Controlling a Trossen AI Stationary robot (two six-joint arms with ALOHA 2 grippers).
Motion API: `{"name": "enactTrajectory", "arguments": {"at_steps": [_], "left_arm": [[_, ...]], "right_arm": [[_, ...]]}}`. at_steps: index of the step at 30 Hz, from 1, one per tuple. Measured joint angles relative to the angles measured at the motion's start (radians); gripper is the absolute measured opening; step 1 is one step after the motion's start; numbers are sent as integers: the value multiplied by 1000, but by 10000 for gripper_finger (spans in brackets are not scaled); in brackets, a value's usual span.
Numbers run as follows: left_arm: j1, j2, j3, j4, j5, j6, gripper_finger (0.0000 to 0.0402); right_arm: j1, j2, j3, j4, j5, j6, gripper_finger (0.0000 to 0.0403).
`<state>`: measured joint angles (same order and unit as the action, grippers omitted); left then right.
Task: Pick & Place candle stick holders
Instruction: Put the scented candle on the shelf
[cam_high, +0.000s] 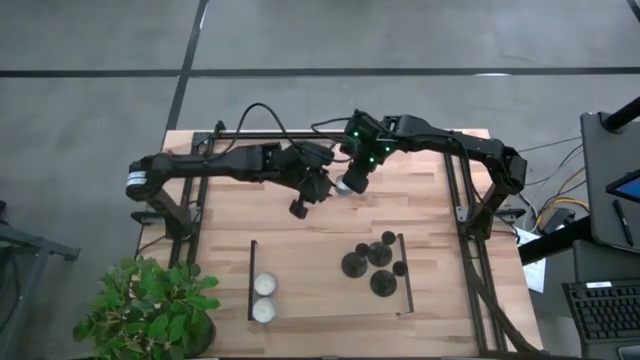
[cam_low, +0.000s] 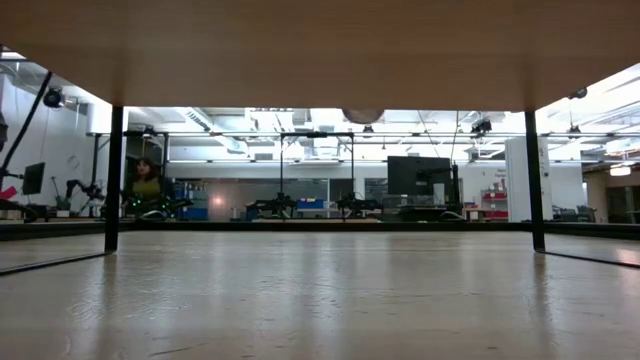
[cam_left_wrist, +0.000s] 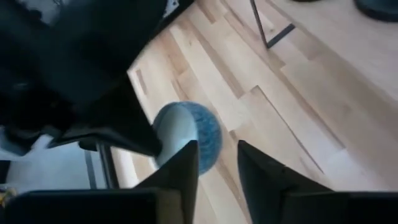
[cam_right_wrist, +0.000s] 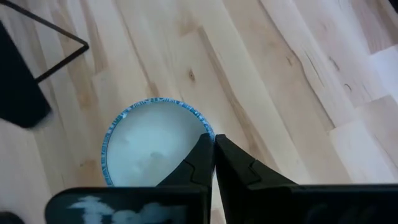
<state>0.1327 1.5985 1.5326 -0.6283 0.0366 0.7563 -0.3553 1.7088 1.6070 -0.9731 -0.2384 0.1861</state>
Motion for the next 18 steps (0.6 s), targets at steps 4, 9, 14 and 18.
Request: {"name": "enactTrajectory", "arguments": {"at_steps": [4,9,14,18], "left_arm": [[-1,29,0,31,-12,-8,148],[-2,49,0,52,-19,2,164],[-2,52,0,51,-20,-5,161],[-2,54,0,49,-21,-2,161]], "right_arm": [[2,2,0,16,2,17,8],[6,2,-1,18,2,18,8],[6,2,-1,19,-3,21,8],[6,2,-1,20,-6,24,8]]}}
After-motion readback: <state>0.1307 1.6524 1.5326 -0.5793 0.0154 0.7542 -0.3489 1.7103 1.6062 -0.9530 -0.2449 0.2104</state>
